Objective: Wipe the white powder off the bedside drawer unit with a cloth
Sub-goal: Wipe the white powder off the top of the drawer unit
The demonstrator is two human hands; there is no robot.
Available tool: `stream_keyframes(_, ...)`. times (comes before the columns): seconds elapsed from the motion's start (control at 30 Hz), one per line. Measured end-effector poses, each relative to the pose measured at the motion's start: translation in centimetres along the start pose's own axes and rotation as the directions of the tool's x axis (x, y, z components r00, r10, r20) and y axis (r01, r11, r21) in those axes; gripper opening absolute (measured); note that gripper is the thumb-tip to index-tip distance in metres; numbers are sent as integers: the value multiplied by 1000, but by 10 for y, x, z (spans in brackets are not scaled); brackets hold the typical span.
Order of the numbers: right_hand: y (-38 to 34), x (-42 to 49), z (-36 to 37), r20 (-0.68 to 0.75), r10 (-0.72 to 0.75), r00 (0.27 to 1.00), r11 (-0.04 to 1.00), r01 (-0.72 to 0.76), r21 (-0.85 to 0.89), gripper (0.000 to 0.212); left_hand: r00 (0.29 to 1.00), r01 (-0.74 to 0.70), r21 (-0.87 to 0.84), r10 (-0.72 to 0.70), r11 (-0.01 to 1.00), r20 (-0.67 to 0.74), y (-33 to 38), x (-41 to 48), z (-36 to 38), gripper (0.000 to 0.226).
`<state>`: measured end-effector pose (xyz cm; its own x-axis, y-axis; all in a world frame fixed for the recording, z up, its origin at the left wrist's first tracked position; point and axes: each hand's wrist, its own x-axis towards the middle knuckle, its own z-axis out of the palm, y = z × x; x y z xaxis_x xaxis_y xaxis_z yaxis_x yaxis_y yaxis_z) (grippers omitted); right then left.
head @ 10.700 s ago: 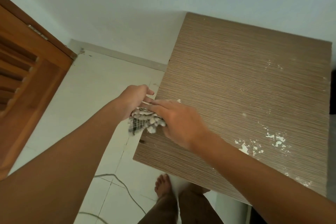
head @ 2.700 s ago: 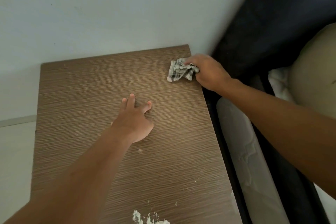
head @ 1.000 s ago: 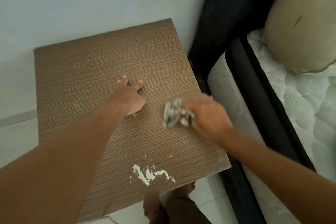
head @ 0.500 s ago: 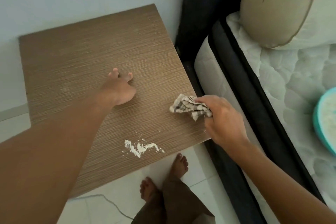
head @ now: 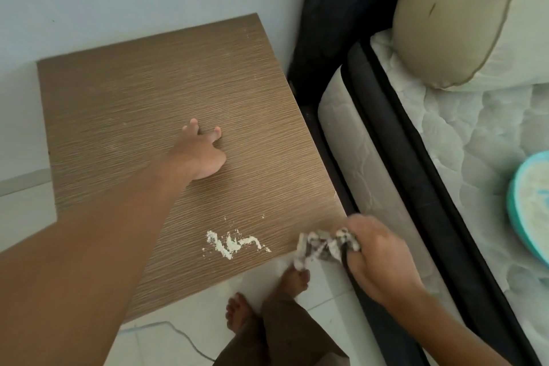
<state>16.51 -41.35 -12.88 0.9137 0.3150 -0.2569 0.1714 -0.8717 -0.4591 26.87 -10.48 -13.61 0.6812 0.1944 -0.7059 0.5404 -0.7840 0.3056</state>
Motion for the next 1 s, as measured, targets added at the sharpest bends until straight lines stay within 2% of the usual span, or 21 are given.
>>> stream_keyframes(0.17,-41,106,-23,-240,-32,970,973,84,214,29,1000,5,-30,-5,1000,7,1,5,-2,69)
stream_keyframes(0.27,-63,178,-33,-306,-47,951,956,132,261,36,1000,4,-31,-4,999,11,3,11,-9,67)
stream_keyframes(0.33,-69,228,-33,-310,-54,949,964,130,232,35,1000,2,-54,-1,999,19,2,18,-15,66)
stream_keyframes(0.47,-80,304,-30,-296,-67,953,995,87,53,22,998,-14,-107,20,994,60,-3,28,-22,65)
stream_keyframes(0.6,-84,346,-22,-142,-73,987,995,62,-82,43,998,-15,-124,23,992,67,-5,30,-21,64)
stream_keyframes(0.7,-80,347,-4,-130,-89,988,979,63,-192,48,997,-6,-147,16,989,69,-6,34,-21,64)
stream_keyframes(0.77,-77,325,5,-156,-196,968,958,155,-239,44,997,-12,-164,24,986,68,-11,38,-20,66)
stream_keyframes(0.9,-71,248,22,-49,-394,918,909,382,-166,41,999,-28,-208,35,978,34,-19,36,-22,70)
stream_keyframes(1.0,-66,183,42,8,-472,881,873,469,-131,41,997,-64,-186,70,980,28,-25,32,-22,69)
